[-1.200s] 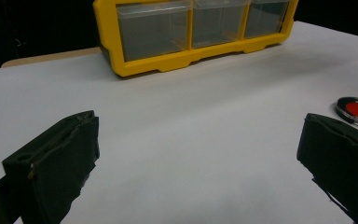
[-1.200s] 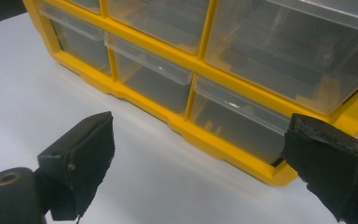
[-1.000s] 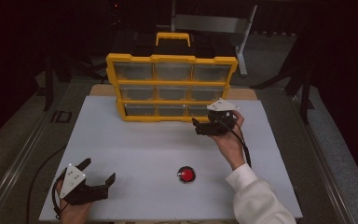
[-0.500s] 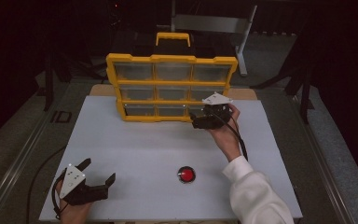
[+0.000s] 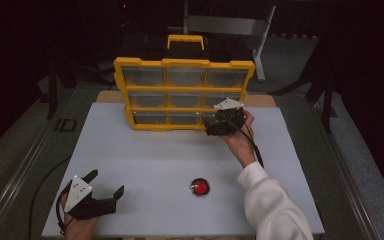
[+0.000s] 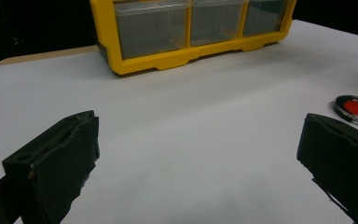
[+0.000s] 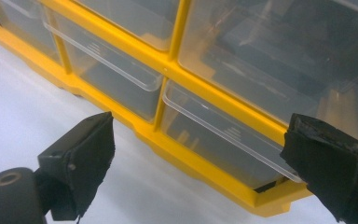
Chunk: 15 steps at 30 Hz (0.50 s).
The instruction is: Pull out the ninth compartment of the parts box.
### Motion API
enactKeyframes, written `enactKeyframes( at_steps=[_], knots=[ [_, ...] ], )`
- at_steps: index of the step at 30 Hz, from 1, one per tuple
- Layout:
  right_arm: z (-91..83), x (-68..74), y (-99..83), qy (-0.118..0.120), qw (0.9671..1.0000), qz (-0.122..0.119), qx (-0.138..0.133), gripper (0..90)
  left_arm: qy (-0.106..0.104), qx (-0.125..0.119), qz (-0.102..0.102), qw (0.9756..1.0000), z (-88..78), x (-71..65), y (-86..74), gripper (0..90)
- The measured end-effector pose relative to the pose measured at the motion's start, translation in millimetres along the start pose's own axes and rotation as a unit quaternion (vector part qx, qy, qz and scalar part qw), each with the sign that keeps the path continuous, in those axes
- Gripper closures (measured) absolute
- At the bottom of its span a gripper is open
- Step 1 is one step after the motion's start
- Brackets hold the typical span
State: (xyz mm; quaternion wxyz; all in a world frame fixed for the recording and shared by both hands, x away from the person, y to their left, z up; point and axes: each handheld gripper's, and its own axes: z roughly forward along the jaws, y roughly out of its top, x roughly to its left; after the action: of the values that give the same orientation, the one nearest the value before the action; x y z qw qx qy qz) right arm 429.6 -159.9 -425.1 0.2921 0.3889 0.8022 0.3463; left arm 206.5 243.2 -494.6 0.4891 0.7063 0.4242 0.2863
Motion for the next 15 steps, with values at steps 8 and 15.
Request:
enactKeyframes(
  at_steps=[8,15],
  knots=[
    [9.8,-2.0,7.9,-0.022,0.9990,-0.024,0.029,8.8,0.001,-0.001,-0.001,1.0000,-0.6,0.4,-0.1,0.0],
    [15.8,1.1,10.5,-0.037,0.9966,-0.057,0.046,8.8,0.000,-0.002,-0.001,1.0000,-1.1,1.0,-0.1,0.0]
  ],
)
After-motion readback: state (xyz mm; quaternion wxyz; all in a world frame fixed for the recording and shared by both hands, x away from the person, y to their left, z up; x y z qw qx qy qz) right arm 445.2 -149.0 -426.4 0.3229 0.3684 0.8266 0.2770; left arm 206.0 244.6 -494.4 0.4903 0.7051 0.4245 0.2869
